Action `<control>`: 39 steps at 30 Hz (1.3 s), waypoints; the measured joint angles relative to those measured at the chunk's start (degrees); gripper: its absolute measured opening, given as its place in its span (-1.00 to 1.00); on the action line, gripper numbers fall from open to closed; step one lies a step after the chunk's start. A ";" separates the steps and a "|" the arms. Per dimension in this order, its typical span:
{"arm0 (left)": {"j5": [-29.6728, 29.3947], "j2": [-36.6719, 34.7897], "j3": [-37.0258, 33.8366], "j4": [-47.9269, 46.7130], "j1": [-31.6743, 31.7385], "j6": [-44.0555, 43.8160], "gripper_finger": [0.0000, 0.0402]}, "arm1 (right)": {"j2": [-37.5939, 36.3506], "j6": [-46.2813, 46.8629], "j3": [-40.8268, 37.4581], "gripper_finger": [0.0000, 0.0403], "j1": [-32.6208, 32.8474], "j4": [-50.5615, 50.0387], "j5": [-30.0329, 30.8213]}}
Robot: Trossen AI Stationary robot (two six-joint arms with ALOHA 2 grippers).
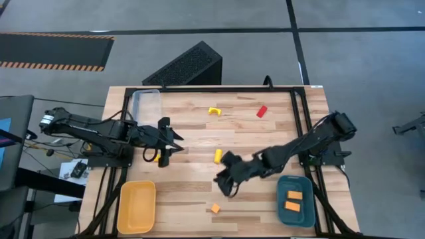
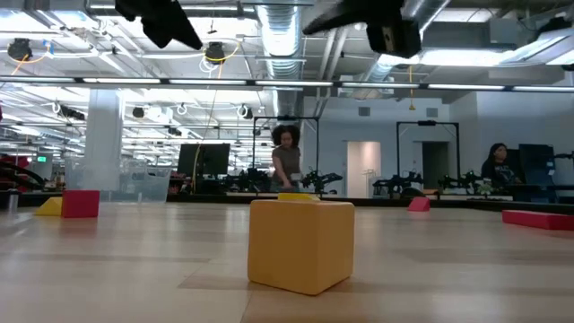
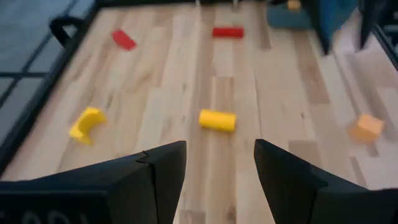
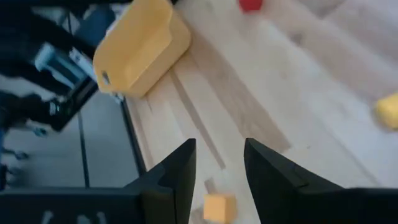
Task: Sort & place blocks by color
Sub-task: Put the orange block in the dark green bin
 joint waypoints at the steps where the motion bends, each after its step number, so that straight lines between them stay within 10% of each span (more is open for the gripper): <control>1: 0.56 0.26 0.02 0.67 0.00 -0.06 -0.09 | 1.15 0.00 1.34 -0.21 0.81 -1.36 0.03; 21: 4.98 7.06 0.17 7.81 -9.81 -27.70 -0.09 | 20.35 -29.05 16.52 0.44 8.20 -14.14 -5.23; 39: -10.89 7.96 0.11 10.76 -22.23 -39.55 -0.09 | 25.89 -69.42 17.17 0.45 3.76 -6.50 -14.88</control>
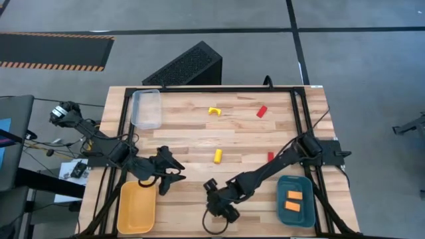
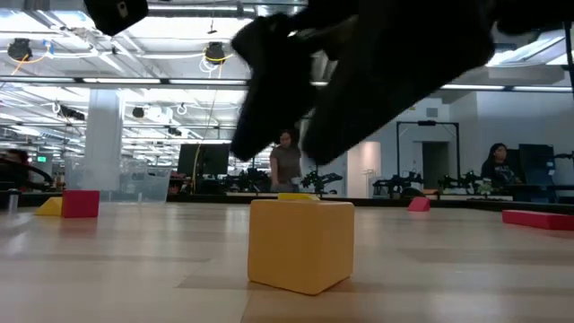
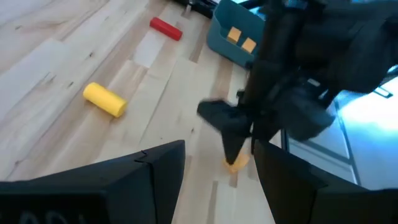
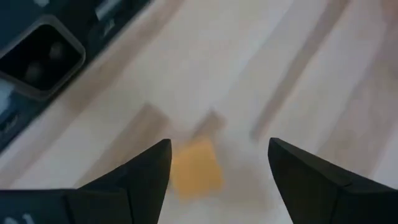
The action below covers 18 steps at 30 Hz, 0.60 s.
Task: Sort & place blocks by color
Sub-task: Put the orange block in the dark green bin
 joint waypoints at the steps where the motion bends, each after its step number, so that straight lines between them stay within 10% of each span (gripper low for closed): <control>1: -0.04 0.02 0.00 0.01 -0.39 -0.05 -0.09 | 0.42 0.04 0.06 0.45 0.04 0.33 -0.30; 18: -0.42 0.01 0.00 0.78 -0.40 3.95 -0.09 | 2.91 0.26 0.08 0.28 -0.08 -2.15 -4.38</control>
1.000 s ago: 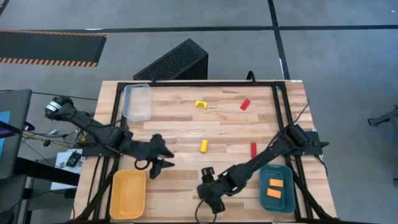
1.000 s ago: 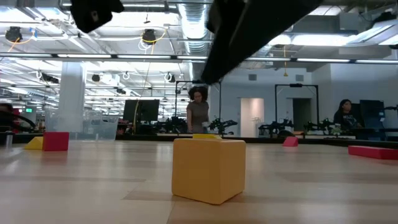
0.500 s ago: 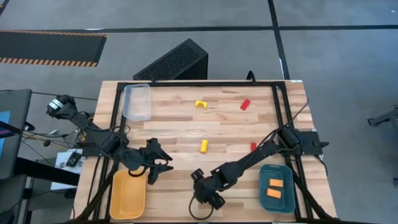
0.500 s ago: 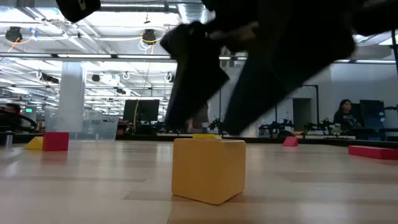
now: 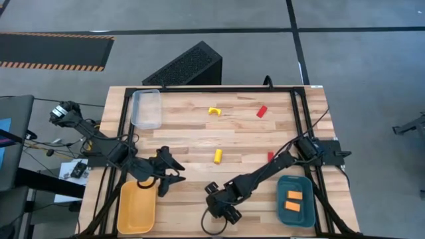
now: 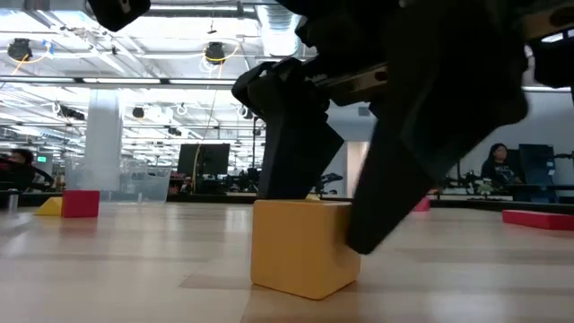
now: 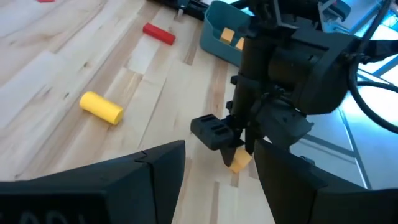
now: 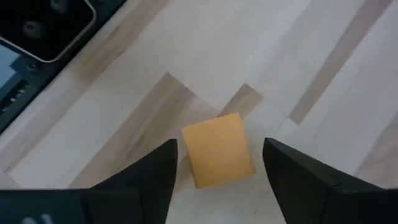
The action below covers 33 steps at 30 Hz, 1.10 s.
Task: Sort & place blocks by color
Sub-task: Put the orange block in the dark green bin
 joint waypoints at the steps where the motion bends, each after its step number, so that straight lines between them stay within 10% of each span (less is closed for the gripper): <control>1: 0.00 0.00 0.00 0.03 0.10 0.01 -0.09 | 0.00 0.00 0.00 0.24 -0.18 -0.04 0.00; 13: -0.75 -0.01 0.00 -0.04 0.57 2.84 -0.09 | -1.32 13.34 0.02 -0.43 -1.21 -3.95 -0.78; 33: -0.34 -0.03 0.00 0.40 10.89 12.73 -0.09 | -23.25 78.65 -2.46 -0.40 13.92 -48.10 7.80</control>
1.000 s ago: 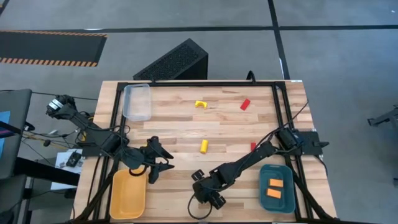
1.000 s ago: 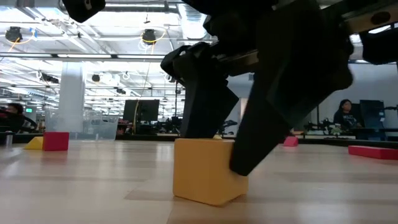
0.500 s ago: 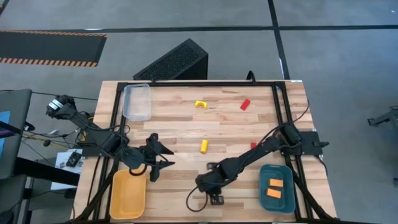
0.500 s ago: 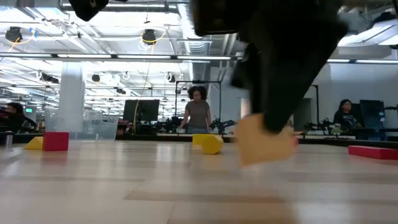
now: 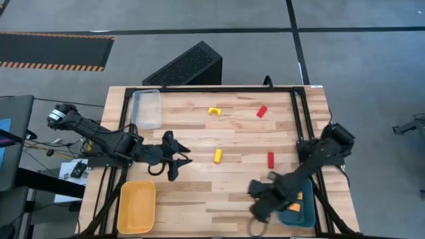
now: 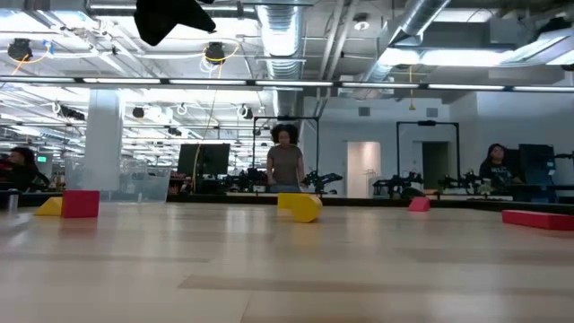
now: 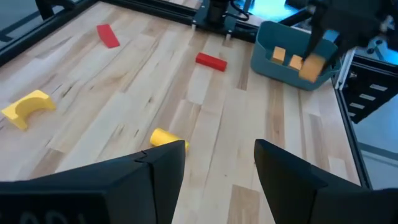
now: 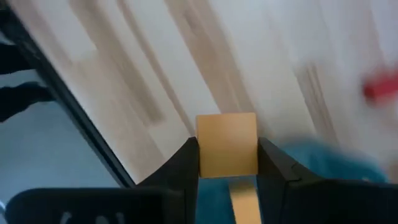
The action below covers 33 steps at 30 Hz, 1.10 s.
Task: Sort & place blocks by color
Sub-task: Put the orange block in the dark green bin
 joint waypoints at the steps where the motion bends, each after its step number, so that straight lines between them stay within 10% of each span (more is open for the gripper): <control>1: 0.39 0.00 0.00 -0.01 0.31 0.01 -0.09 | -1.21 3.15 -1.36 -0.40 1.34 -0.83 -0.02; 13: 0.94 0.00 0.00 0.11 0.70 1.34 -0.09 | -14.12 36.64 -25.27 -0.40 12.17 9.44 -0.22; 26: 0.94 0.00 0.00 -0.15 0.13 -0.32 -0.09 | -15.19 39.61 -35.68 -0.37 9.86 21.40 -0.12; 33: -2.87 0.00 0.00 -0.50 0.15 -1.28 -0.09 | -15.19 39.60 -35.71 0.01 10.02 21.20 -0.06</control>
